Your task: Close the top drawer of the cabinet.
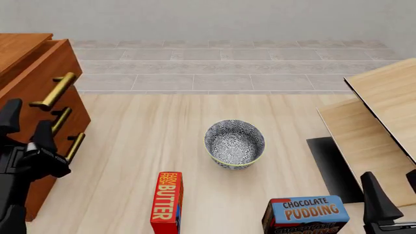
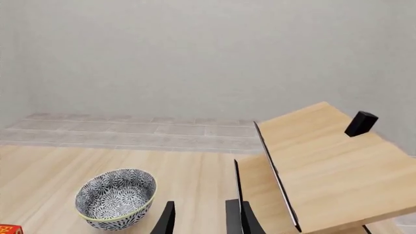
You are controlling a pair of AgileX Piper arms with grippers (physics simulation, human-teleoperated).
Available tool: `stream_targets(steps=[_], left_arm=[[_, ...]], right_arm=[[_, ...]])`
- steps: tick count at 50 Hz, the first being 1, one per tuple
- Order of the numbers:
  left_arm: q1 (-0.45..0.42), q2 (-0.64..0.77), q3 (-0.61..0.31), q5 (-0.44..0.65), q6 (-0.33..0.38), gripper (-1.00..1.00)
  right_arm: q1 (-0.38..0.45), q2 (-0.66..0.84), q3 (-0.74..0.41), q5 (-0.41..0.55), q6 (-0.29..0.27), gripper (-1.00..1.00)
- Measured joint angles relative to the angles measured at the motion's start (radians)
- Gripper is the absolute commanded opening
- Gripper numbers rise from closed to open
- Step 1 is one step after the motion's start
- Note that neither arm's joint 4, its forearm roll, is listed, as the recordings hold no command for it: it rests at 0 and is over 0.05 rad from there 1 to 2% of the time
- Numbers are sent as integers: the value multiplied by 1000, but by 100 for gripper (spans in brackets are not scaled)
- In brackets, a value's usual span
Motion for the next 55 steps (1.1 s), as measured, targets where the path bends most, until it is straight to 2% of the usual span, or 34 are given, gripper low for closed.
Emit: stream_targets(steps=[55], left_arm=[[76, 49, -19, 0, 7, 100]], right_arm=[[-2, 0, -9, 8, 1, 100]])
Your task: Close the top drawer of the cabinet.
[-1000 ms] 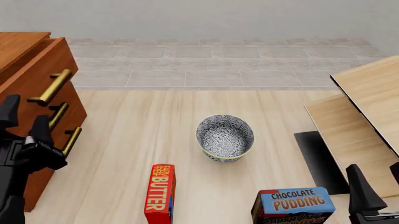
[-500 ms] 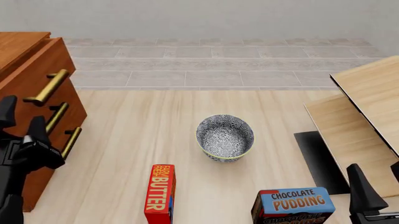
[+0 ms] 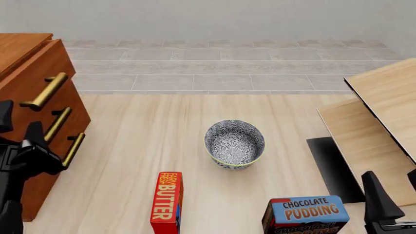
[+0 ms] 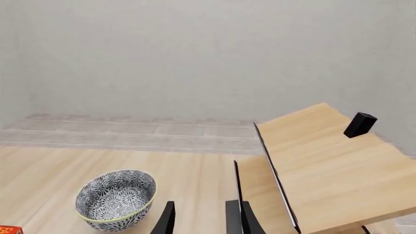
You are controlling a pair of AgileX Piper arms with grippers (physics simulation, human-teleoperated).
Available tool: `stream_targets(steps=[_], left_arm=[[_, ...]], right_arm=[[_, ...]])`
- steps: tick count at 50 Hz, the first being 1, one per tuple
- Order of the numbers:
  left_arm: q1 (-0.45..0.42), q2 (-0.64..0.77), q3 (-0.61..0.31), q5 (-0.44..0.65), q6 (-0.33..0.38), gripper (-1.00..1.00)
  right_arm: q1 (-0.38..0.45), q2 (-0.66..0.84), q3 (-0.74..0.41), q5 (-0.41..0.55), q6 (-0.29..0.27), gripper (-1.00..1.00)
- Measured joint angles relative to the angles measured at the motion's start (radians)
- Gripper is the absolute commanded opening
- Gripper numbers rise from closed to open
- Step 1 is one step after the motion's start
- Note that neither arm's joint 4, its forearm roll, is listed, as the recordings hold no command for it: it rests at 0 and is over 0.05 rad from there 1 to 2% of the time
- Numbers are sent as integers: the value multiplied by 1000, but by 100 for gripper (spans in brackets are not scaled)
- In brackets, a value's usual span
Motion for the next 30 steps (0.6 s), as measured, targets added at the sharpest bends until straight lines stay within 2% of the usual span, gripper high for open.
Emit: stream_targets(steps=[30], left_arm=[[53, 64, -40, 0, 0, 100]], right_arm=[[-7, 0, -1, -1, -1, 100]])
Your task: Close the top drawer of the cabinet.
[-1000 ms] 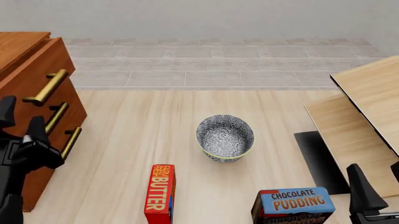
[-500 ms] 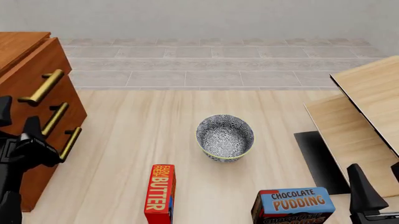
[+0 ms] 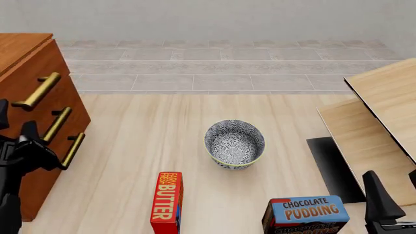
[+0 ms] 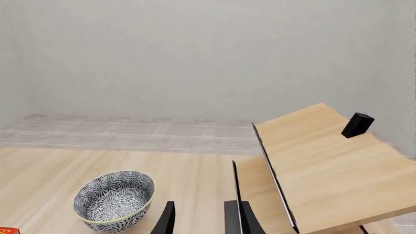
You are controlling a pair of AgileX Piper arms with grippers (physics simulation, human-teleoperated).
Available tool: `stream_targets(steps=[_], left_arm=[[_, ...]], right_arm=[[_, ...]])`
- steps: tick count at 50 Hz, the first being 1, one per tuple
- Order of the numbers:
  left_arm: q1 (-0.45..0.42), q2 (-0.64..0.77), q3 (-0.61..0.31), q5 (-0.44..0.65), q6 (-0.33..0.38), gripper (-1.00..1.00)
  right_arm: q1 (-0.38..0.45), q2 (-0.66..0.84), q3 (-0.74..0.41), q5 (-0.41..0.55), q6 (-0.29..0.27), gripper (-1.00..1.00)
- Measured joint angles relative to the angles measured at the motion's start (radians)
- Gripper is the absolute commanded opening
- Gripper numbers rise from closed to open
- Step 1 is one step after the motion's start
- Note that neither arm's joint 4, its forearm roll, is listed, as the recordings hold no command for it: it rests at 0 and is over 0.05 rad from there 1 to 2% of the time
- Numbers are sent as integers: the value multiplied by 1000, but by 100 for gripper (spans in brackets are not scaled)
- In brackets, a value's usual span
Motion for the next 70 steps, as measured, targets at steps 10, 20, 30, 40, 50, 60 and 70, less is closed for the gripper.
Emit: stream_targets(steps=[10, 20, 30, 40, 50, 60, 70], left_arm=[[12, 8, -6, 0, -1, 100], [24, 13, -10, 0, 0, 100], [35, 10, -5, 1, -2, 100], [47, -4, 11, 2, -2, 100], [61, -28, 37, 2, -3, 100], [77, -47, 57, 2, -9, 100], [84, -64, 75, 2, -14, 100]], right_arm=[[1, 0, -4, 3, -1, 100], [0, 0, -14, 9, -2, 100], [0, 0, -26, 16, -4, 100], [3, 0, -55, 36, -6, 100], [5, 0, -89, 57, -7, 100], [1, 0, -124, 80, -8, 100], [-4, 0, -151, 97, -9, 100]])
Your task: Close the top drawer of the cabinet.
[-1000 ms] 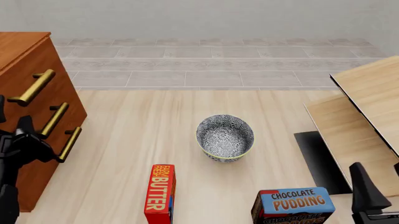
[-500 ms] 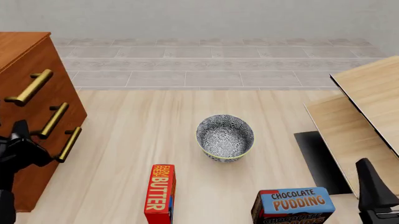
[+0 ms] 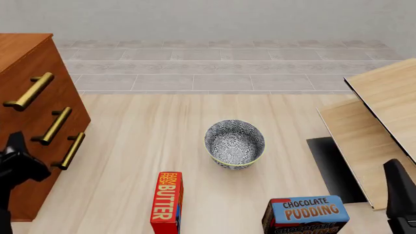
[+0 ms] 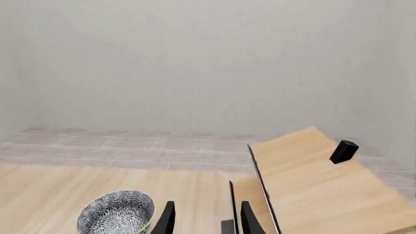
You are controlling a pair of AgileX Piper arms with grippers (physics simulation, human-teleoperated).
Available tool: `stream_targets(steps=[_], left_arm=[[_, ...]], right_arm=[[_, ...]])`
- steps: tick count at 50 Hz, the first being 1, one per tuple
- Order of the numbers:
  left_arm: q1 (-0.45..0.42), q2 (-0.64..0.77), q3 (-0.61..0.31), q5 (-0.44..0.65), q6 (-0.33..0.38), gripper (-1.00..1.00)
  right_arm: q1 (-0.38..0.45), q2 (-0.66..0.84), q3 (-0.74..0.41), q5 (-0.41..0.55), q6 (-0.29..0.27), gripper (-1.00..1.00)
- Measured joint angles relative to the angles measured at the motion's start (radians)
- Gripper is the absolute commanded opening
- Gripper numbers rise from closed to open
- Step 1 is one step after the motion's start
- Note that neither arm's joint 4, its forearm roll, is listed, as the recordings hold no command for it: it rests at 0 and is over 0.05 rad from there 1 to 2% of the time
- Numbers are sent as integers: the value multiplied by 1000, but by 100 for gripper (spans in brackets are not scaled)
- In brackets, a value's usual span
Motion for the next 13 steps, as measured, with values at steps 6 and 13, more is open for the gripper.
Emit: stream_targets(steps=[6, 13], left_arm=[[6, -17, 19, 0, -6, 100], [10, -33, 37, -1, -13, 100]], right_arm=[[-4, 0, -28, 20, 1, 100], [-13, 0, -72, 53, 3, 100]])
